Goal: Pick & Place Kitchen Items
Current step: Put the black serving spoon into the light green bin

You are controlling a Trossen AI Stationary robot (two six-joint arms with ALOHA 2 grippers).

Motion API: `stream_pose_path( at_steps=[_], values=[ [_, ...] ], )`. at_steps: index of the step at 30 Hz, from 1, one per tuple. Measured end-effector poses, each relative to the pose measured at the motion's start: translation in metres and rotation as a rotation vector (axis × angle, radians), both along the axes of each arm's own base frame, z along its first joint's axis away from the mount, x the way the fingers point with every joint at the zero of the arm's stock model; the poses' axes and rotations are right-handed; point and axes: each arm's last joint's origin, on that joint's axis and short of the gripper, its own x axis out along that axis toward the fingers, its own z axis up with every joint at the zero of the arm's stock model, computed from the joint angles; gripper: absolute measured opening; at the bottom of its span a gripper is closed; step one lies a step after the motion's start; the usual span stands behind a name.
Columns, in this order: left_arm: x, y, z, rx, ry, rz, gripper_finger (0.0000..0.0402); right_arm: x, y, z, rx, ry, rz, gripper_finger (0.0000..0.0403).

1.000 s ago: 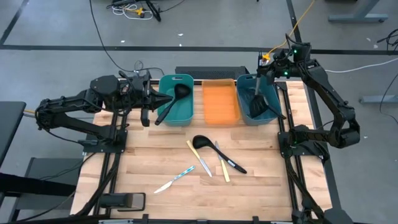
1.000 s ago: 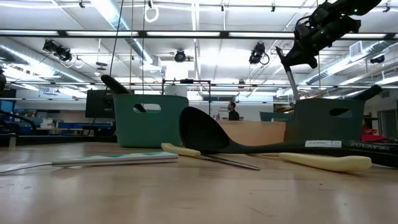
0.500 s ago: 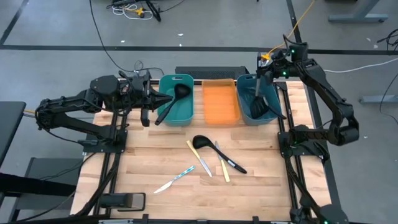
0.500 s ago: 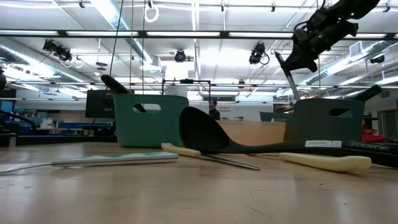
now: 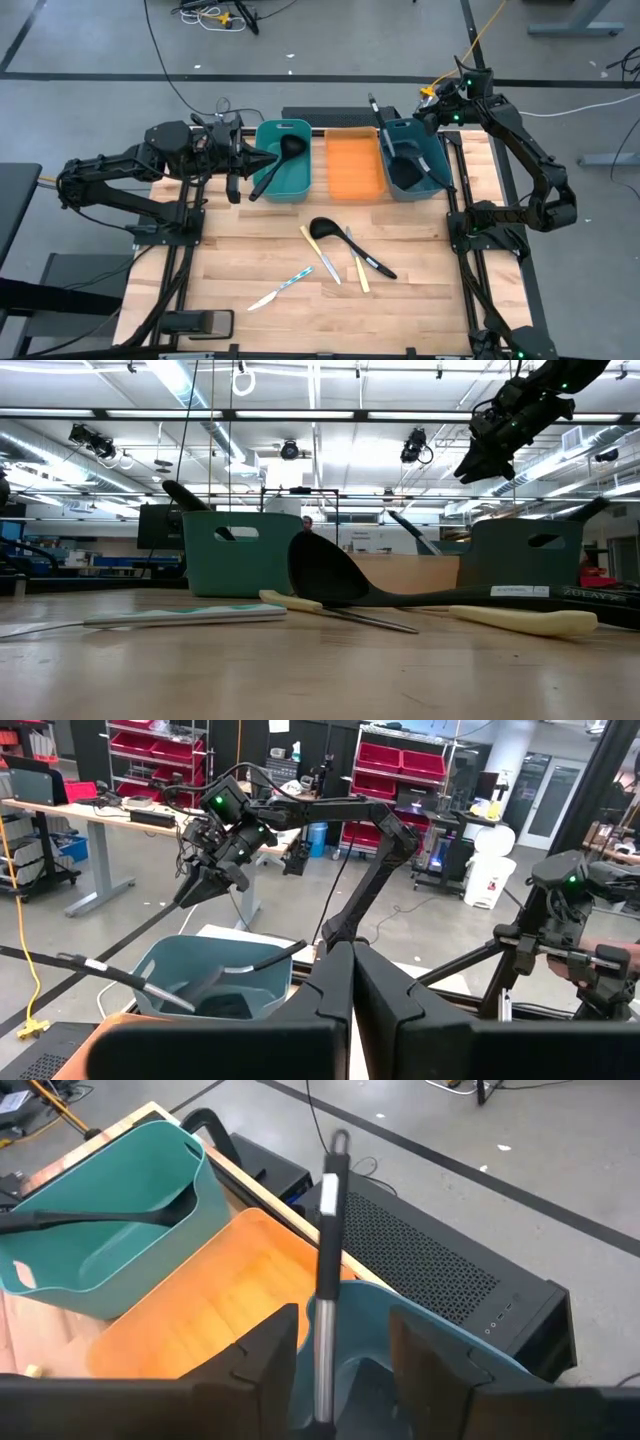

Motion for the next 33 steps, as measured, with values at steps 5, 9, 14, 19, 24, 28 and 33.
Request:
stream_pose_path(
  at_steps=[5, 9, 14, 19, 24, 28, 33],
  values=[
    [0.000, 0.000, 0.000, 0.000, 0.000, 0.000, 0.0004, 0.000, 0.000, 0.000, 0.001, 0.000, 0.000, 0.0170],
    [0.000, 0.000, 0.000, 0.000, 0.000, 0.000, 0.0008, 0.000, 0.000, 0.000, 0.002, -0.004, -0.003, 0.0171],
    [0.000, 0.000, 0.000, -0.001, 0.000, 0.001, 0.0007, 0.002, 0.003, 0.004, -0.025, -0.012, 0.010, 0.0156],
    [0.000, 0.000, 0.000, -0.001, 0.000, 0.006, 0.0006, 0.008, 0.010, 0.014, -0.097, -0.025, 0.016, 0.0125],
    [0.000, 0.001, 0.000, 0.000, 0.000, 0.021, 0.0009, 0.013, 0.020, 0.024, -0.169, -0.017, 0.010, 0.0092],
    [0.000, 0.001, 0.000, 0.000, 0.000, 0.021, 0.0004, 0.017, 0.028, 0.029, -0.204, -0.016, 0.012, 0.0071],
    [0.000, 0.001, 0.000, 0.001, 0.001, 0.025, 0.0009, 0.022, 0.038, 0.035, -0.215, -0.034, 0.025, 0.0052]
  ],
)
